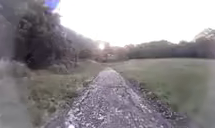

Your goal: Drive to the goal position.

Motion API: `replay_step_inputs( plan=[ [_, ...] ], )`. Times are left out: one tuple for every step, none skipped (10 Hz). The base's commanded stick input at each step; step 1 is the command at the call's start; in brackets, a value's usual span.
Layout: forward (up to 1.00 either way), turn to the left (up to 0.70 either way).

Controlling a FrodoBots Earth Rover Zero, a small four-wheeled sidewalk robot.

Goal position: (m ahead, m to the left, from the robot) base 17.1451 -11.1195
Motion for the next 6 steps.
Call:
replay_step_inputs(
  plan=[
    [0.70,0.14],
    [0.70,0.14],
    [0.70,0.00],
    [0.70,0.00],
    [0.70,0.00],
    [0.70,0.00]
  ],
)
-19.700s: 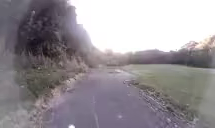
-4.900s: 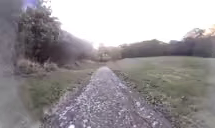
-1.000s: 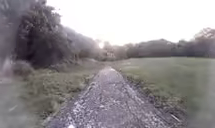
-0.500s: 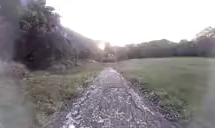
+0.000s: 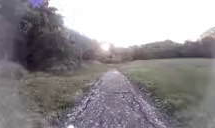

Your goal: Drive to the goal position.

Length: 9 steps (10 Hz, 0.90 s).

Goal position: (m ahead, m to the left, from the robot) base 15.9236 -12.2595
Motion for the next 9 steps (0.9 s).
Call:
replay_step_inputs(
  plan=[
    [0.70,0.00],
    [0.70,0.00],
    [0.70,0.00],
    [0.70,0.00],
    [0.70,0.00],
    [0.70,0.00],
    [0.70,0.00],
    [0.70,0.00],
    [0.70,0.00]
  ],
)
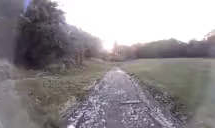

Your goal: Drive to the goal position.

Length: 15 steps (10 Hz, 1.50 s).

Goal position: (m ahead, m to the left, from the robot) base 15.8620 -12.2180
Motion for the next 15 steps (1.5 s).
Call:
replay_step_inputs(
  plan=[
    [0.70,0.00],
    [0.70,0.00],
    [0.70,0.00],
    [0.70,0.00],
    [0.70,0.00],
    [0.70,-0.02],
    [0.70,-0.05],
    [0.70,-0.11],
    [0.70,-0.14],
    [0.70,-0.14],
    [0.70,-0.14],
    [0.70,-0.14],
    [0.70,-0.14],
    [0.70,-0.14],
    [0.70,-0.14]
  ],
)
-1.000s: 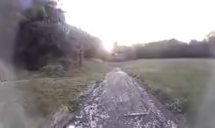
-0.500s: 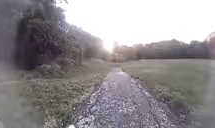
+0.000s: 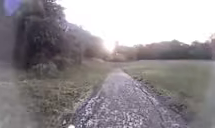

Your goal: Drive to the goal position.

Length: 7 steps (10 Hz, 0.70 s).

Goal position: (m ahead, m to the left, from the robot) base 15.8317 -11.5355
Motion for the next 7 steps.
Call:
replay_step_inputs(
  plan=[
    [0.70,-0.14],
    [0.70,-0.14],
    [0.70,-0.14],
    [0.70,-0.14],
    [0.70,-0.14],
    [0.70,-0.14],
    [0.70,-0.14]
  ],
)
